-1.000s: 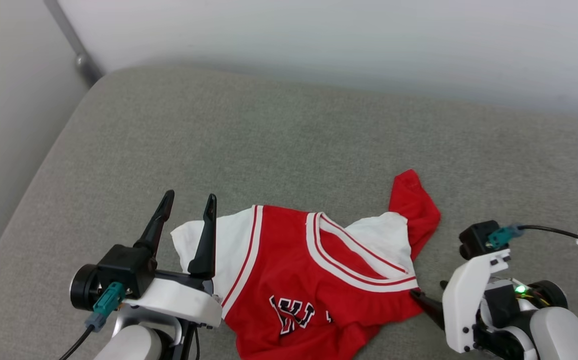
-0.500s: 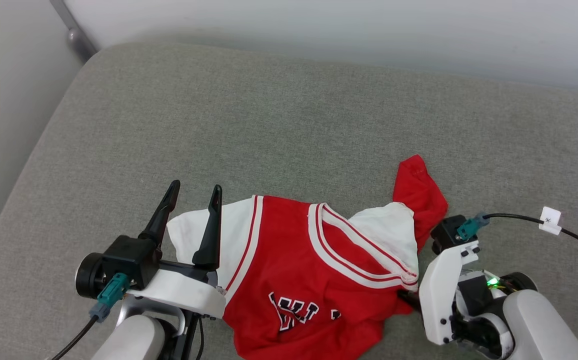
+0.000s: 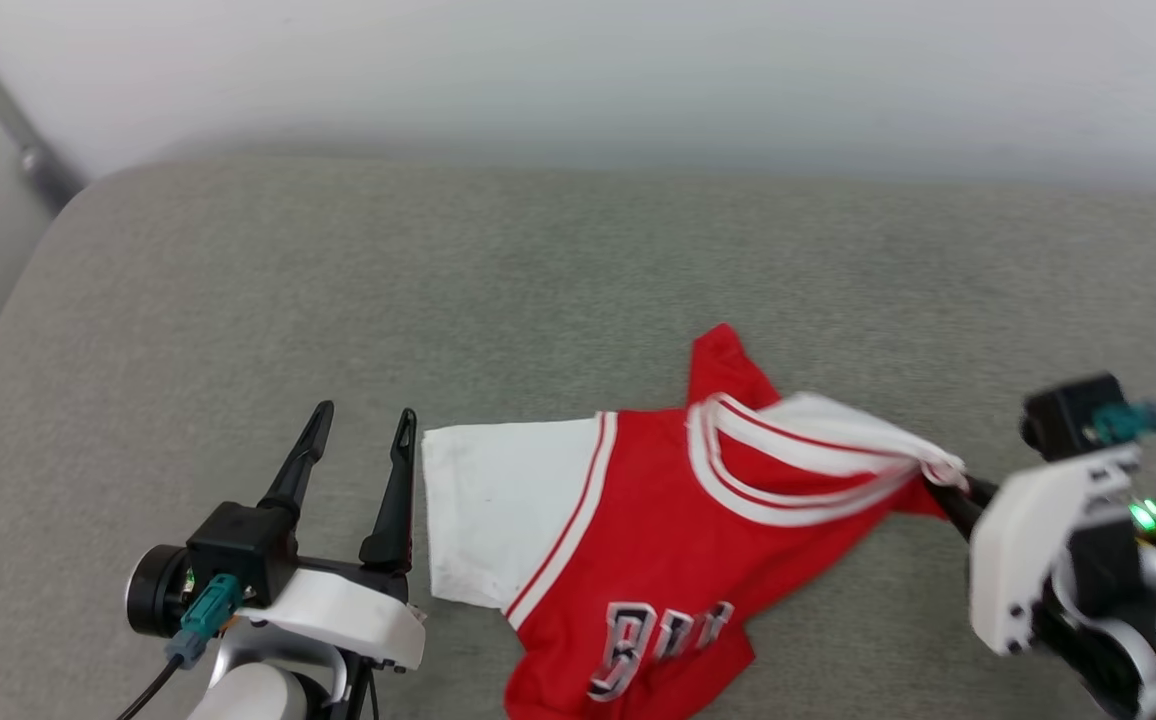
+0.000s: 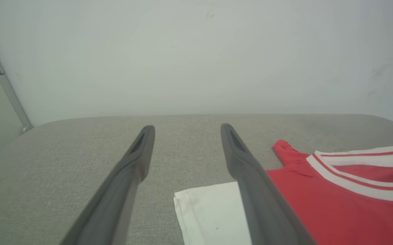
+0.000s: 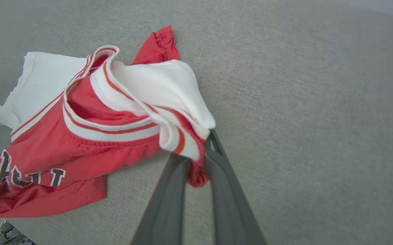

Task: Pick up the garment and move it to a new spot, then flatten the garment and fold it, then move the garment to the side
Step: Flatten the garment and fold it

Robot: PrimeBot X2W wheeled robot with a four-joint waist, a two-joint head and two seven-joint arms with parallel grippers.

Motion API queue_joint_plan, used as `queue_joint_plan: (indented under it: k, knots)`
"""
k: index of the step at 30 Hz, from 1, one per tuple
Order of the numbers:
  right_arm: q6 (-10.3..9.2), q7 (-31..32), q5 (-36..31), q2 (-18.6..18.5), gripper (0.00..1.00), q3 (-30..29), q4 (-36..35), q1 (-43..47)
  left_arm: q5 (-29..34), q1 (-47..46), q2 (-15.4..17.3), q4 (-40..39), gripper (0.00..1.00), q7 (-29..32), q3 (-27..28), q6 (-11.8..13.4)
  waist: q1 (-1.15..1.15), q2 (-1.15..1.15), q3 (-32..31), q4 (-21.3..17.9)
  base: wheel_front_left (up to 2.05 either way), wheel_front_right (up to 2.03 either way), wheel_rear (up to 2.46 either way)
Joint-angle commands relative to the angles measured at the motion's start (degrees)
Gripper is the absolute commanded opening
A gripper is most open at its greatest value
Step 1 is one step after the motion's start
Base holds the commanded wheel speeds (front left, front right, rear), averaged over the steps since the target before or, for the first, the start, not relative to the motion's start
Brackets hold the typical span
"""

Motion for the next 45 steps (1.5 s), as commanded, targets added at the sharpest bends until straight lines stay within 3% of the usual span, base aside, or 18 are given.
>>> queue_joint_plan:
  k: [1,4,8,10,11,15,19,24,28,36,45]
  knots:
    - [-0.04,0.35,-1.14,1.06,0.00,-2.90,-1.68,3.60,-0.17,0.70,0.32,-0.27,1.00,0.29,-0.03,0.30,0.00,0.00,-1.33,-2.33,0.00,0.00,0.00]
    - [-0.04,1.36,-2.59,3.84,0.00,-8.15,-3.16,9.94,-0.43,1.51,0.60,-0.52,1.00,0.80,-0.12,0.57,0.00,0.00,-1.64,-3.76,0.00,0.00,0.00]
    - [-0.03,0.44,-3.59,7.80,0.02,-11.79,0.08,16.22,-0.77,1.85,0.94,-0.67,1.00,1.31,0.07,0.89,0.00,0.00,-1.45,-5.07,0.00,0.00,0.00]
    - [-0.03,-1.24,-2.98,9.17,0.40,-11.66,2.94,17.39,-0.92,2.03,1.14,-0.58,1.00,1.65,0.05,0.92,0.00,0.00,-1.20,-5.52,0.00,0.00,0.00]
    - [-0.03,-2.43,-3.11,9.38,1.00,-11.48,4.41,17.65,-1.03,2.06,1.21,-0.54,1.00,1.75,0.05,0.99,0.00,0.00,-1.10,-5.63,0.00,0.00,0.00]
    - [-0.04,-8.04,-1.13,10.53,1.00,-10.10,7.22,16.69,-1.20,2.53,1.49,-0.13,1.00,2.00,0.23,1.32,0.00,0.00,-1.13,-6.05,0.00,0.00,0.00]
    - [-0.03,-14.14,-1.05,10.06,1.00,-9.63,4.28,16.95,-1.68,3.53,1.70,0.06,1.00,1.98,0.56,1.87,0.00,0.00,-2.36,-6.37,0.00,0.00,0.00]
    - [-0.03,-17.14,-0.77,8.25,1.00,-11.50,-0.48,17.25,-2.21,4.94,1.73,-0.11,1.00,1.86,0.76,2.45,0.00,0.00,-4.03,-6.40,0.00,0.00,0.00]
    - [-0.03,-14.60,-0.57,6.45,1.00,-13.54,-1.76,14.62,-2.11,5.05,1.60,-0.52,1.00,1.58,0.80,2.67,0.00,0.00,-4.43,-6.17,0.00,0.00,0.00]
    - [-0.03,-0.51,2.17,0.99,1.00,-12.03,5.03,6.37,-1.07,0.81,0.65,-1.36,1.00,1.11,-0.18,1.47,0.00,0.00,0.88,-2.95,0.00,0.00,0.00]
    - [-0.03,7.91,3.48,0.31,1.00,-7.59,11.14,-0.59,0.21,-4.35,-1.54,-0.28,1.00,0.04,-0.36,-0.07,0.00,0.00,7.07,0.21,0.00,0.00,0.00]
